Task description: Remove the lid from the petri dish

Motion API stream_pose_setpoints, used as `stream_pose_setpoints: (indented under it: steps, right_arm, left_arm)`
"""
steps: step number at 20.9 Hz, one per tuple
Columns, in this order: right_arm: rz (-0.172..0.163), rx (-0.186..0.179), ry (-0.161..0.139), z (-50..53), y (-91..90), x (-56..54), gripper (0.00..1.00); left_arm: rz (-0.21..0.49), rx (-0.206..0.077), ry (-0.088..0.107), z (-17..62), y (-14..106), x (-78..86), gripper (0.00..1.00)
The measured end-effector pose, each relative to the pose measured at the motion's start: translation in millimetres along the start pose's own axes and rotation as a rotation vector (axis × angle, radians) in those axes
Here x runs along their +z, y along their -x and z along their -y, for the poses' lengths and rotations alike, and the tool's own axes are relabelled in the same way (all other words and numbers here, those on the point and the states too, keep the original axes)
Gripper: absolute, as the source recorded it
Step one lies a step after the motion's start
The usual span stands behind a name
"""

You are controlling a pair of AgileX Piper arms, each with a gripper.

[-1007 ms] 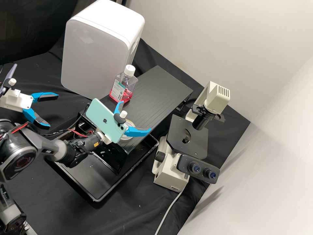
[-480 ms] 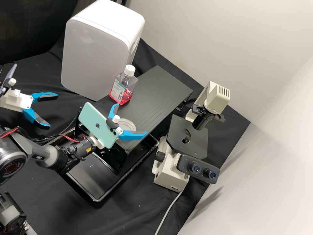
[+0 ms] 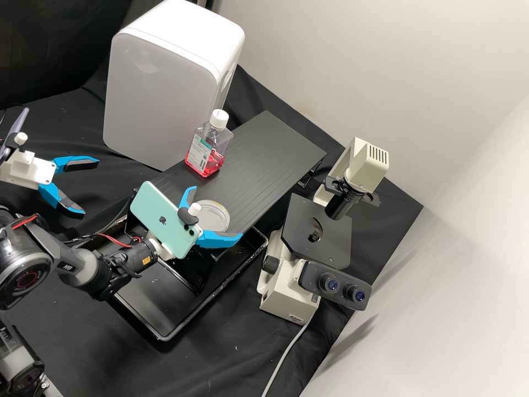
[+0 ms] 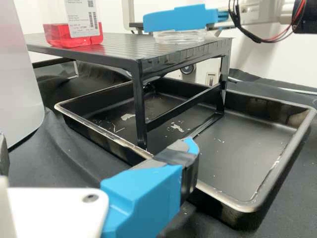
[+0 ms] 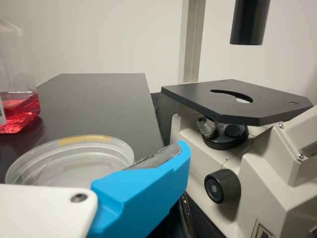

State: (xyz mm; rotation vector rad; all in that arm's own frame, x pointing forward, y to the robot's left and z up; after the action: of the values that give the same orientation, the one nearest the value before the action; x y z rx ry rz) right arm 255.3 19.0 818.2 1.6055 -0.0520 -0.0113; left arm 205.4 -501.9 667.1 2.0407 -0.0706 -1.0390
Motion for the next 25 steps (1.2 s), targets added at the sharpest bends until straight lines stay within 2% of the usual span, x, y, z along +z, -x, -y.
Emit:
stream_pose_setpoints:
  steps: [6,14,15,25]
  right_arm:
    - [0.005,-0.005,0.000,1.2,0.1,1.3,1.00]
    - [-0.013,0.004,0.000,-0.8,-3.9,-3.2,1.00]
    - [-0.019,0.003,0.000,-0.5,-4.7,-4.8,0.00]
    - [-0.031,-0.002,-0.001,1.1,-5.5,-7.8,0.00]
  left_arm:
    - [-0.001,-0.008,0.003,2.0,-0.5,-0.5,1.00]
    - [-0.002,-0.010,0.004,2.5,-0.6,-0.7,1.00]
    - [-0.002,-0.010,0.004,2.5,-0.6,-0.7,1.00]
    - [-0.002,-0.010,0.004,2.5,-0.6,-0.7,1.00]
